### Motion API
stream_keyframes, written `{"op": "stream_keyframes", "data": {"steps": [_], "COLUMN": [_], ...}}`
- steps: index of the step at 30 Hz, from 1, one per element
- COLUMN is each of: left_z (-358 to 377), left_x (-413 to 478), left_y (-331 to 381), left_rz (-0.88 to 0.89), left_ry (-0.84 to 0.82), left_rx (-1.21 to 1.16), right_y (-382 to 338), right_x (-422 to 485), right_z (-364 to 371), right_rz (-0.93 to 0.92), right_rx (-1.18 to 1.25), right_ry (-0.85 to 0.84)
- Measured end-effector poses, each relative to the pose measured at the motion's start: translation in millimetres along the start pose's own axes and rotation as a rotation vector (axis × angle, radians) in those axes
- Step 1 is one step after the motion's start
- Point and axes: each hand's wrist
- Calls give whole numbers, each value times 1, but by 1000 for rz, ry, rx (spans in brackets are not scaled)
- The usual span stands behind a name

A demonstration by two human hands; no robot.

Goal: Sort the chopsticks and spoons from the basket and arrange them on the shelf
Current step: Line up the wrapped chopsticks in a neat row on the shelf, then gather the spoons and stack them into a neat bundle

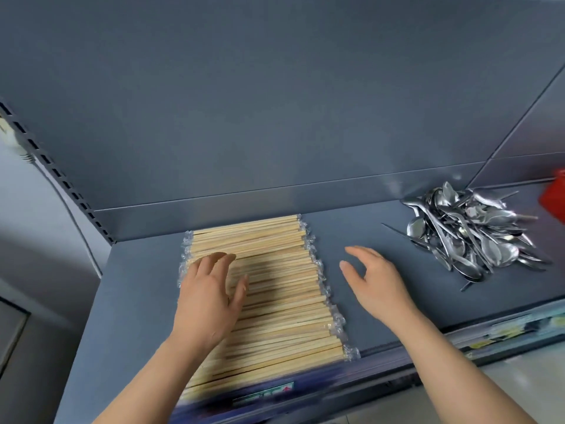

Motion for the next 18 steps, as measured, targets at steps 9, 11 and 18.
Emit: {"op": "stream_keyframes", "data": {"steps": [9,11,18], "left_z": [36,56,120], "left_x": [66,78,117], "left_y": [163,209,331], "left_rz": [137,142,136], "left_ry": [-24,-81,-189], "left_rx": [-325,-381,-379], "right_y": [96,124,170], "right_x": [40,55,99], "right_z": [-165,-195,-228], "right_rz": [107,129,173], "right_rx": [14,-75,-308], "right_ry": [400,392,104]}}
Point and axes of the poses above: each hand's wrist, its own x-axis towards the middle knuckle, its own z-axis out of the palm, y = z × x, and after that the axes turned 12 degrees about x, right-handed
